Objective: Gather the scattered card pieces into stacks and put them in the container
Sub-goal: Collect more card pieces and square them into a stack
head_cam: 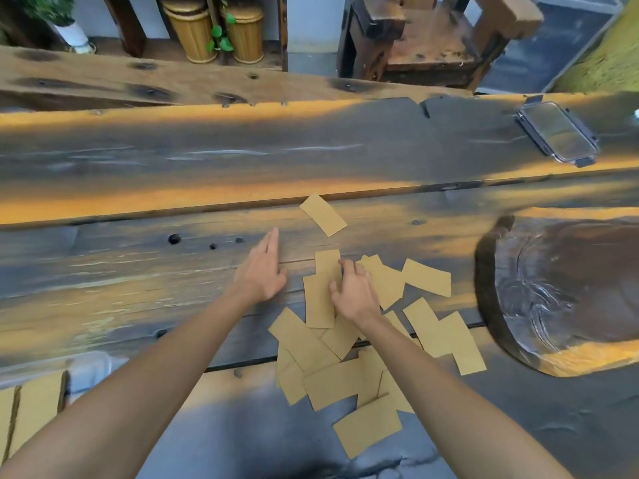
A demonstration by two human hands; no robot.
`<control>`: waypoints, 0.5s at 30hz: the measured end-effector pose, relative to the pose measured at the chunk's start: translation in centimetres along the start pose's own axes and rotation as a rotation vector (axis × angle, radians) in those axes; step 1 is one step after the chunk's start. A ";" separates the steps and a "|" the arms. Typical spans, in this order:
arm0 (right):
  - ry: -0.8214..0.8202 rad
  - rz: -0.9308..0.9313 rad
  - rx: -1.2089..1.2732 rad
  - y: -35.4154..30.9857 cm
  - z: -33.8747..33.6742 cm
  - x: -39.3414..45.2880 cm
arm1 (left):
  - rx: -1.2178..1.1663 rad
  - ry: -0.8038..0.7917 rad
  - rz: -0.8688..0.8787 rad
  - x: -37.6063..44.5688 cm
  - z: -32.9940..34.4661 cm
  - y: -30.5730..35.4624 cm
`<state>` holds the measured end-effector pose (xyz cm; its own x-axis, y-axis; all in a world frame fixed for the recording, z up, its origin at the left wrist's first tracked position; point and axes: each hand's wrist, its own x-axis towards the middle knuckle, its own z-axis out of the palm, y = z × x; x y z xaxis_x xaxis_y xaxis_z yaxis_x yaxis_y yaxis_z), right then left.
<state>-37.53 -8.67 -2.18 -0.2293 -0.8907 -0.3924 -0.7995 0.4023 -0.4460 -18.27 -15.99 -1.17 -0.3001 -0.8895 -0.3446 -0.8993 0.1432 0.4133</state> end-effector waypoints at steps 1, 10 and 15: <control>0.008 0.016 -0.007 -0.3 0.3 0.5 | 0.005 -0.006 -0.001 1.1 -0.1 0.1; 0.096 0.208 0.032 -2.5 1.9 4.8 | -0.110 0.023 -0.052 9.2 -0.3 1.2; 0.086 0.140 0.098 -2.1 2.7 6.4 | -0.243 0.143 -0.024 12.7 1.0 2.0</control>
<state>-35.80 -14.68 -5.96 -0.3843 -0.8380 -0.3874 -0.6996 0.5382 -0.4701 -24.19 -26.53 -5.57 -0.2167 -0.9459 -0.2415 -0.7978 0.0290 0.6023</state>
